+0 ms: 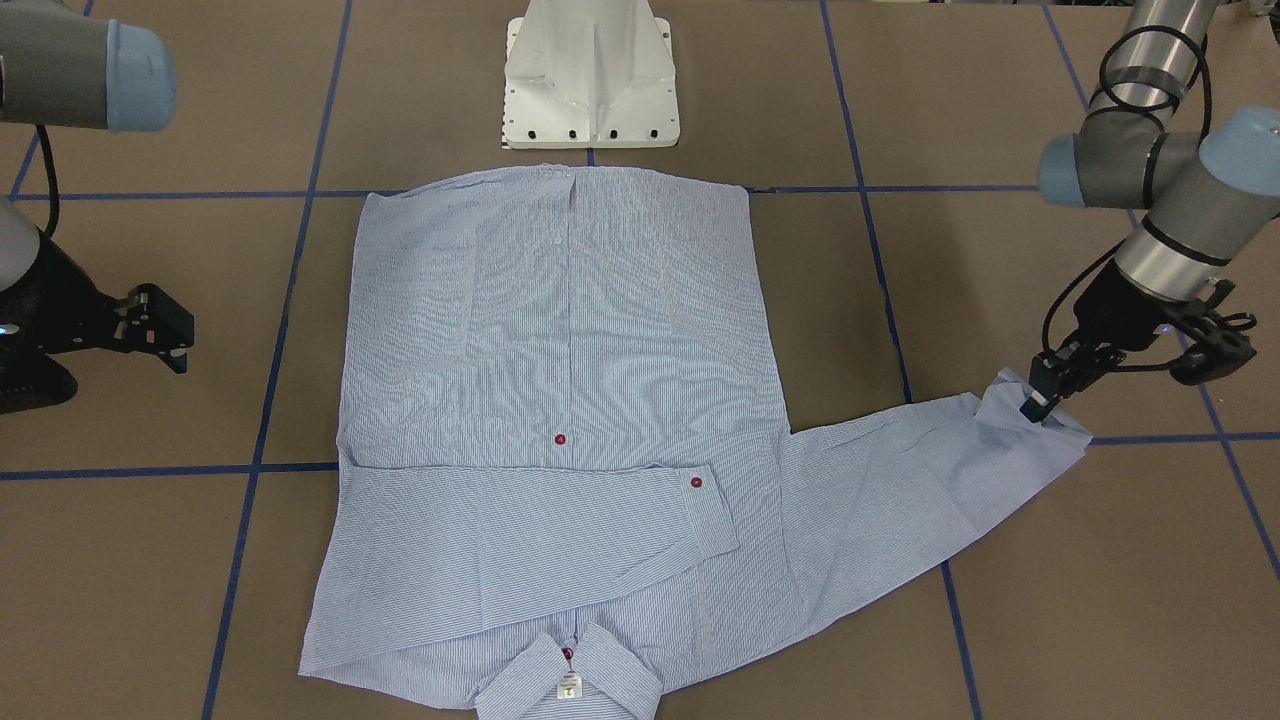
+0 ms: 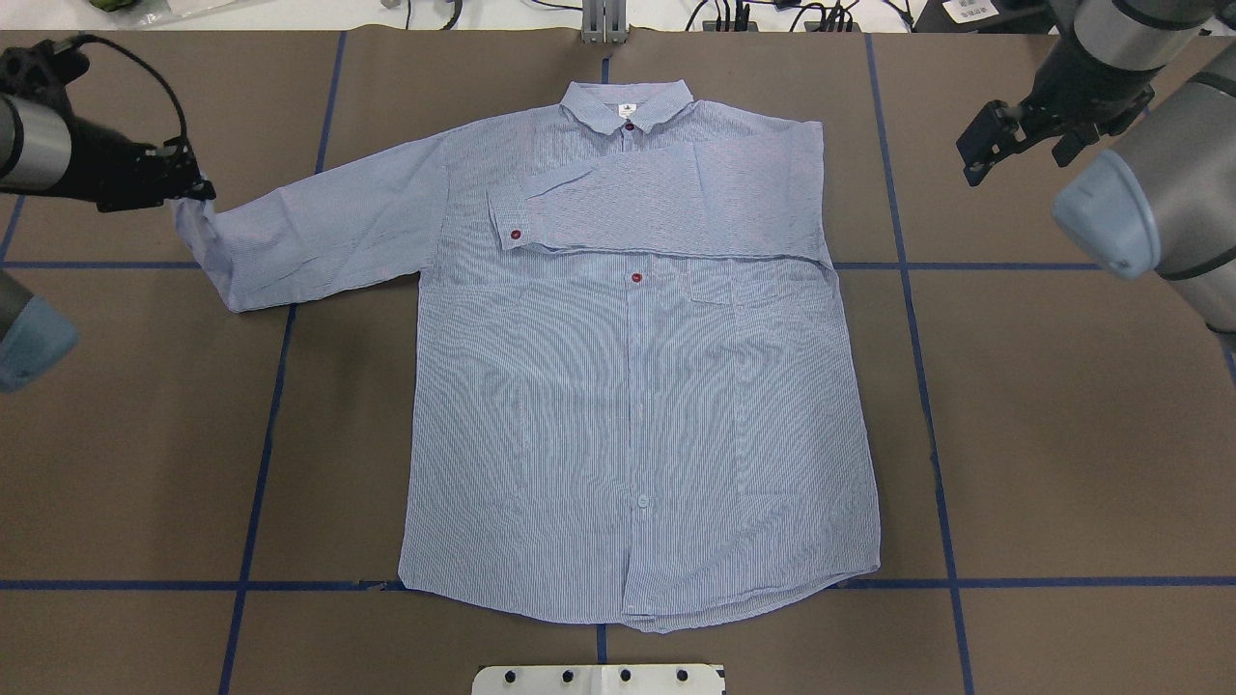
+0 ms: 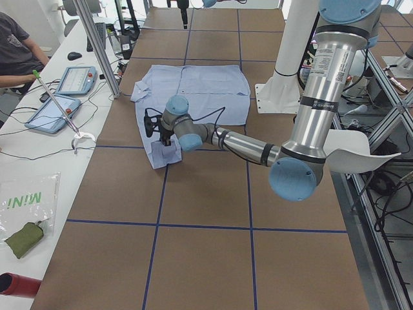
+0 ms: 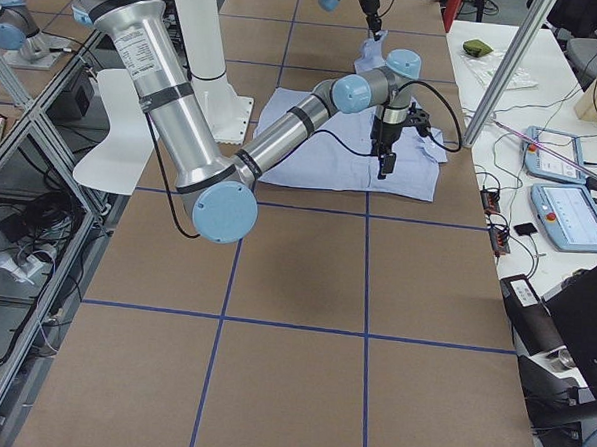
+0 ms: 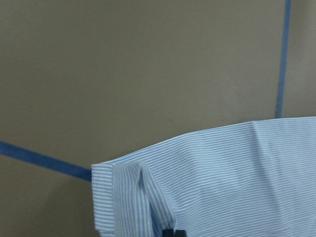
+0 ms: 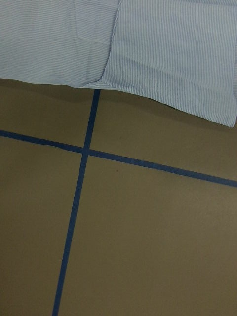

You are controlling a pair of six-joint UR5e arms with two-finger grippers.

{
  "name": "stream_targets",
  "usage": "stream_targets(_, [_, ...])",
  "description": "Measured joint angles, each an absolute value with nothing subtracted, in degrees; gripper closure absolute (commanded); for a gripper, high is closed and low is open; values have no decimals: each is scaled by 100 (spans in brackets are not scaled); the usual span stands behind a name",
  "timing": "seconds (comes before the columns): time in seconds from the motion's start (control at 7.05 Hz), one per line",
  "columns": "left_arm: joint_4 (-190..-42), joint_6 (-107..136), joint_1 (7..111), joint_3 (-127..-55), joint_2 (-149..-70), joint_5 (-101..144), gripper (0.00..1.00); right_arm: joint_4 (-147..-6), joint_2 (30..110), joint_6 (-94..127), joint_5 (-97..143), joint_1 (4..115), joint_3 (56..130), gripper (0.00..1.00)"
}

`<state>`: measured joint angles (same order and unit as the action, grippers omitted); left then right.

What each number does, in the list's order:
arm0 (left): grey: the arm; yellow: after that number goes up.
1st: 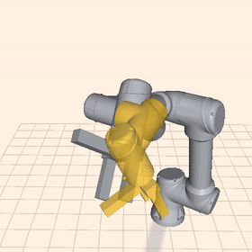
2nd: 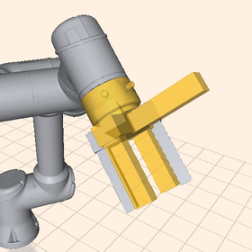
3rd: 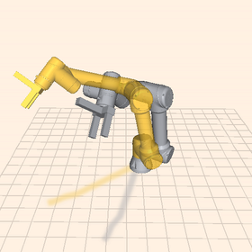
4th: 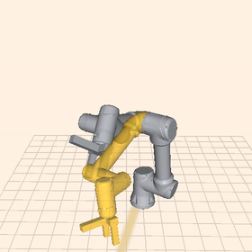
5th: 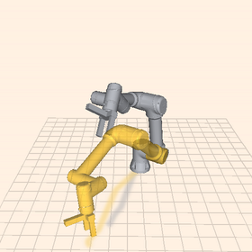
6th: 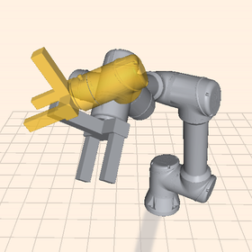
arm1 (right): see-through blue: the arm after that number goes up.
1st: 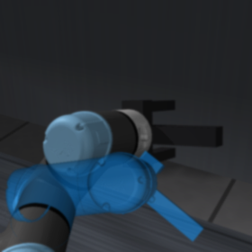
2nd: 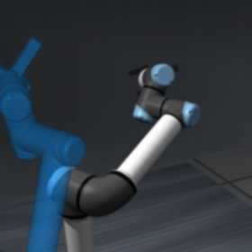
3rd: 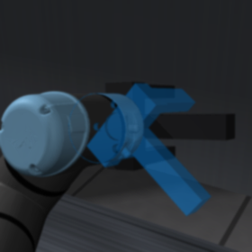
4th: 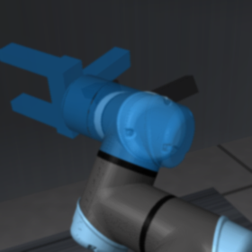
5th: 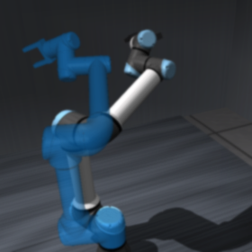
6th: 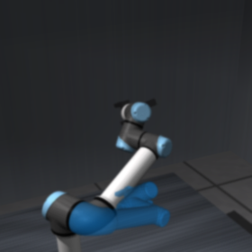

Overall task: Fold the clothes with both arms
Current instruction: 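Grasp the other sleeve cuff with the left gripper and lift it, then carry the sleeve across the chest toward the collar with the left gripper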

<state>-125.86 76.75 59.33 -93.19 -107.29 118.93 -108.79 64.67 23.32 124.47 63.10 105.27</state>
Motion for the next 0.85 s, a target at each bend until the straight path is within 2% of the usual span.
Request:
stream_targets(0.28, [-11399, 7829, 5850, -9432, -11801, 11899, 100, -10857, 6767, 2337, 12442, 6311, 10718, 0])
stream_targets(0.43, [-11238, 8136, 5678, -9207, -12285, 11847, 100, -10857, 6854, 2330, 12450, 6311, 10801, 0])
stream_targets(0.85, [-11385, 9497, 5190, -7881, -14027, 11643, 100, -10855, 7141, 2322, 12480, 6313, 11075, 0])
